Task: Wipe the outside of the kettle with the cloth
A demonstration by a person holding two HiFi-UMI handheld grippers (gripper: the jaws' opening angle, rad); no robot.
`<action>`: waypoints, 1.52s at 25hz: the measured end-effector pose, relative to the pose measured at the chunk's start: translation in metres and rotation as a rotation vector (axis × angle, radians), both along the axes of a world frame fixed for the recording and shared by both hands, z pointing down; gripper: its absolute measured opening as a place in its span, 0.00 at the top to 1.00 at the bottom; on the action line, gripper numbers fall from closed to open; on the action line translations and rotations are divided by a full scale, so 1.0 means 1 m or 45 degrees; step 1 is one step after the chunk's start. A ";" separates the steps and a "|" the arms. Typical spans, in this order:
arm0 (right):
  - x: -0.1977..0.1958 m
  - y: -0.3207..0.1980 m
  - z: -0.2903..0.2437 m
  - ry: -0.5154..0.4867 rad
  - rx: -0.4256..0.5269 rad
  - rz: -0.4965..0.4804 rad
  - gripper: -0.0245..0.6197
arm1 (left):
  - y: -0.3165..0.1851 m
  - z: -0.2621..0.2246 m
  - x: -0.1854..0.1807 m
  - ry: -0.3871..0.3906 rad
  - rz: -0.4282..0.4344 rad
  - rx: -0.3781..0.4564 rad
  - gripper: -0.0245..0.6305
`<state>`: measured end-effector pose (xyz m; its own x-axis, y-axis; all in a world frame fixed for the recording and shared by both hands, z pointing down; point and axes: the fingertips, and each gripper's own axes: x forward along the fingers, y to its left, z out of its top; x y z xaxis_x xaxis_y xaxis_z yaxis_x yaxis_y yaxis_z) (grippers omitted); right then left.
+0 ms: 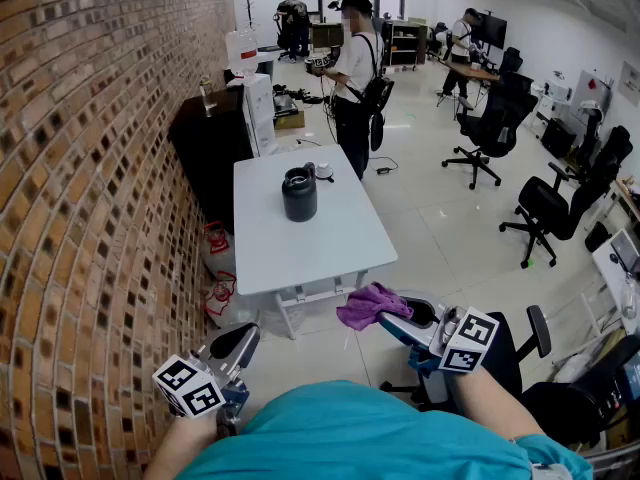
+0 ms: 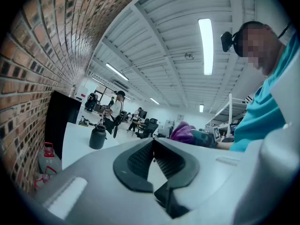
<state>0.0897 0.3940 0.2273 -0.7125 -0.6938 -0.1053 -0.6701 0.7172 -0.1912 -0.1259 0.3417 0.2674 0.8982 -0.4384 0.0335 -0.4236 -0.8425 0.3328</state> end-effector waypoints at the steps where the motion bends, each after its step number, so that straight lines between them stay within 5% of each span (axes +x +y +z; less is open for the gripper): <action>1: 0.009 0.001 0.000 0.003 0.003 0.002 0.76 | 0.001 0.000 0.009 0.002 -0.002 0.000 0.96; 8: 0.064 -0.011 0.011 0.027 0.001 0.005 0.76 | -0.003 -0.004 0.061 0.013 -0.023 0.007 0.96; 13: 0.064 -0.065 0.028 0.012 -0.050 -0.010 0.76 | -0.036 -0.002 0.055 -0.013 -0.042 0.008 0.96; 23: 0.028 -0.295 0.049 -0.076 -0.186 0.122 0.76 | -0.243 0.019 -0.005 0.038 0.059 0.046 0.96; 31: 0.088 -0.447 0.081 -0.292 -0.393 0.337 0.76 | -0.360 0.032 -0.020 -0.031 0.140 -0.039 0.96; 38: 0.127 -0.528 0.148 -0.449 -0.434 0.144 0.76 | -0.377 0.050 -0.007 -0.069 0.044 -0.134 0.96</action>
